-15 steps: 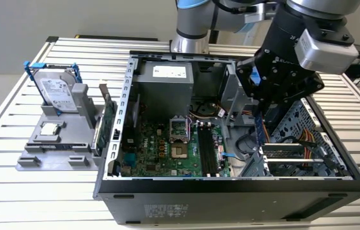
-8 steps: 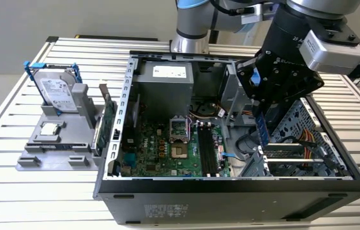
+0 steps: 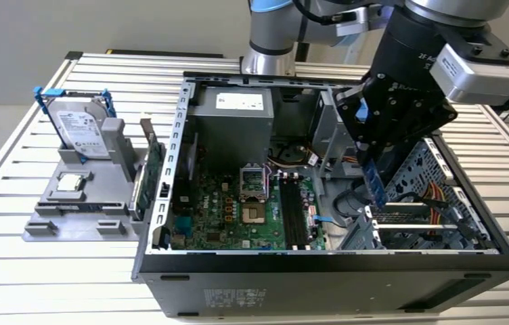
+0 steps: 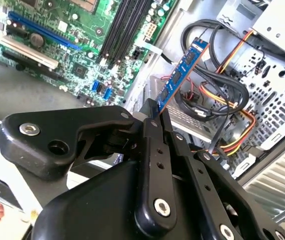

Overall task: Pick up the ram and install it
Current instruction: 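Insert the ram into the slot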

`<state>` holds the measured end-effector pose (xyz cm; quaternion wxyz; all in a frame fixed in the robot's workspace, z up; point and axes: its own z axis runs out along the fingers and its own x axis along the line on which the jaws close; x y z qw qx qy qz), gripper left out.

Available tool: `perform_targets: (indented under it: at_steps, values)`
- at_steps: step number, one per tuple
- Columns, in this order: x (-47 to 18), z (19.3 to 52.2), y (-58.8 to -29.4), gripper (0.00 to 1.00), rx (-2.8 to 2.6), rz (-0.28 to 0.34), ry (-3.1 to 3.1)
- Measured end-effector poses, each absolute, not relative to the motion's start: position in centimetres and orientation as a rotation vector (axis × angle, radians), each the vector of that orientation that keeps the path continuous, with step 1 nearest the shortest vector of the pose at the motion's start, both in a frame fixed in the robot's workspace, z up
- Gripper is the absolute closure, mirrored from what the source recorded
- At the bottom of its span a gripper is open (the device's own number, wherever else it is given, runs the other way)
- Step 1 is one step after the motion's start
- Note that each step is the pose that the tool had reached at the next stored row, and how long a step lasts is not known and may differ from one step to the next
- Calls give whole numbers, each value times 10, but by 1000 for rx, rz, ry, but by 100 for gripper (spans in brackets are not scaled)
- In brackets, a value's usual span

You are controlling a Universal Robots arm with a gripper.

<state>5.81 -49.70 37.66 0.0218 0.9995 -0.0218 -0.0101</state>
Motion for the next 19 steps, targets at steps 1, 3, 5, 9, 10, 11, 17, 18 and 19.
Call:
perform_targets:
  at_steps: [1,3,5,9,10,11,17,18,19]
  values:
    - [58,377,-497,100,3097,-31,-59]
    - [58,377,-497,100,3097,-30,-41]
    - [58,377,-497,100,3097,-30,-14]
    - [58,377,-497,100,3101,-29,29]
    - [58,377,-497,100,3104,-29,33]
    - [58,377,-497,100,3111,-29,37]
    - [58,377,-497,100,3136,-29,46]
    - [58,377,-497,100,3136,-29,46]
    - [58,377,-497,100,3136,-29,46]
